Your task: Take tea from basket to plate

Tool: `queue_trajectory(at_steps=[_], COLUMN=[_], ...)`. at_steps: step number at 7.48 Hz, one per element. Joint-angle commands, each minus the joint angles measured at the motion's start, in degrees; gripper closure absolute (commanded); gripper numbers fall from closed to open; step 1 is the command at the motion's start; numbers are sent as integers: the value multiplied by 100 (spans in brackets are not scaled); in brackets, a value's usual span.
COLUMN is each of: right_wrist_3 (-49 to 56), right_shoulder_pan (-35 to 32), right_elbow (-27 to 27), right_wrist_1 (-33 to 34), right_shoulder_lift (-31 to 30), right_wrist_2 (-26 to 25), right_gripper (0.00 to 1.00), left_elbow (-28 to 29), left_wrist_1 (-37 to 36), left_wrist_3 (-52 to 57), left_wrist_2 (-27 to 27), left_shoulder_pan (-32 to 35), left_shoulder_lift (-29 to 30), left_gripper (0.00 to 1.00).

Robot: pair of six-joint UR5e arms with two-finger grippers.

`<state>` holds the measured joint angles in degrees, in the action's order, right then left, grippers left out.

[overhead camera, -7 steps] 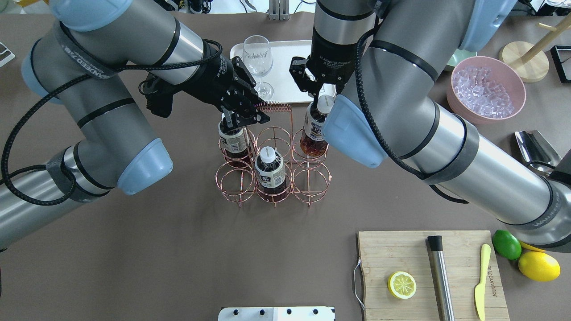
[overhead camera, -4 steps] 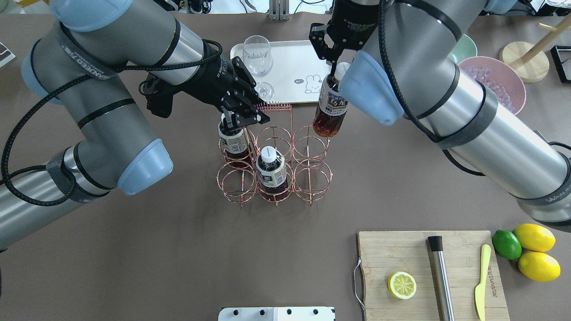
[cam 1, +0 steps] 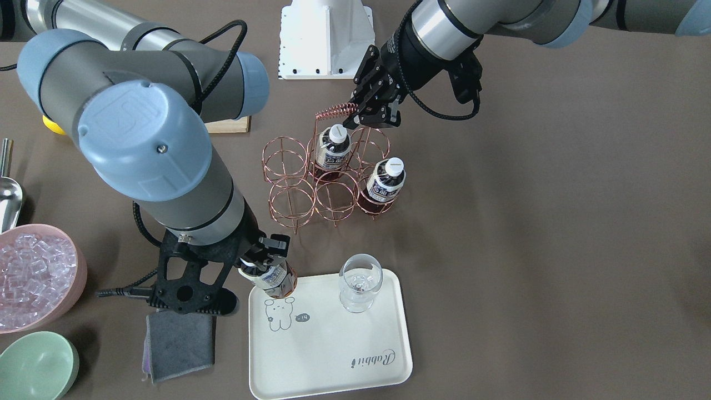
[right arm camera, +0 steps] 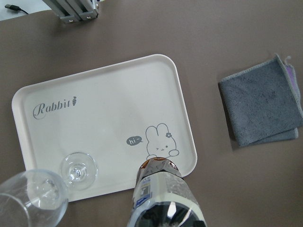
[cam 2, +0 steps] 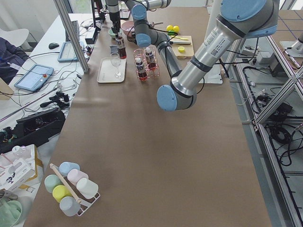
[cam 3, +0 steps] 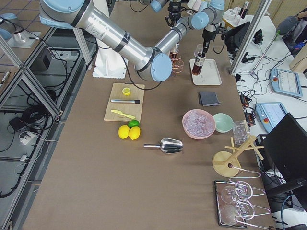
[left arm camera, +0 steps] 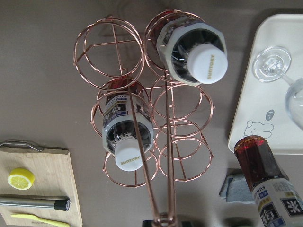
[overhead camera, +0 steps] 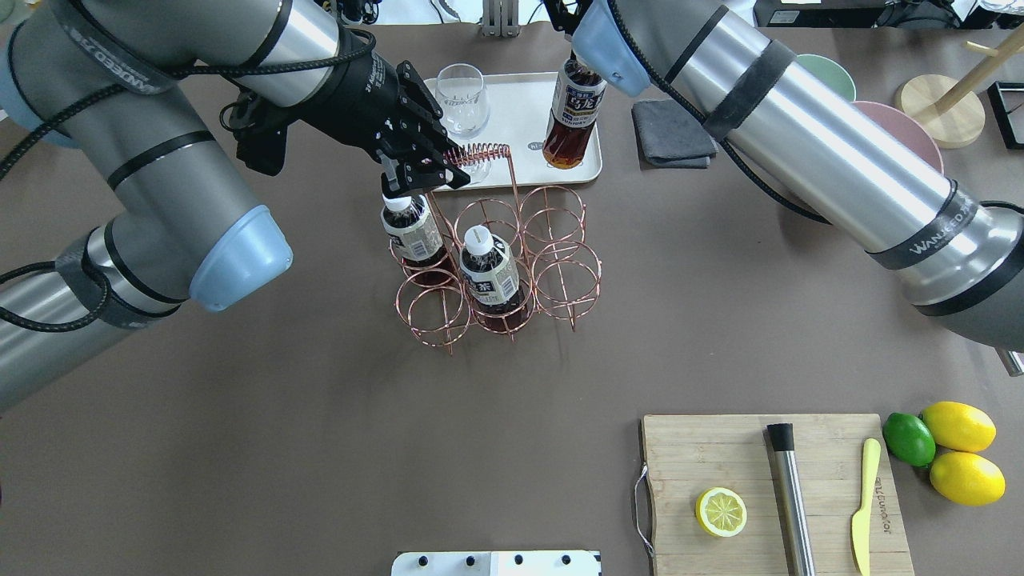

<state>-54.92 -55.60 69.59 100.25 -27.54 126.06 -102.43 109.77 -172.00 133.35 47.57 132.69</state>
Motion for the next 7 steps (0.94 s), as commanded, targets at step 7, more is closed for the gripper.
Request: queue_trajectory(at_steps=[7], right_wrist_3=[60], right_shoulder_pan=[31], right_elbow=[-1721], right_wrist_1=[-1218], right_shoulder_lift=[600], right_wrist_2=[-222], right_gripper=[100], left_elbow=[-1498], left_wrist_1=[-395], left_wrist_3=[227], left_wrist_2=[1113], left_shoulder_pan=[1066], left_shoulder_lift=[-1225], left_gripper=[100])
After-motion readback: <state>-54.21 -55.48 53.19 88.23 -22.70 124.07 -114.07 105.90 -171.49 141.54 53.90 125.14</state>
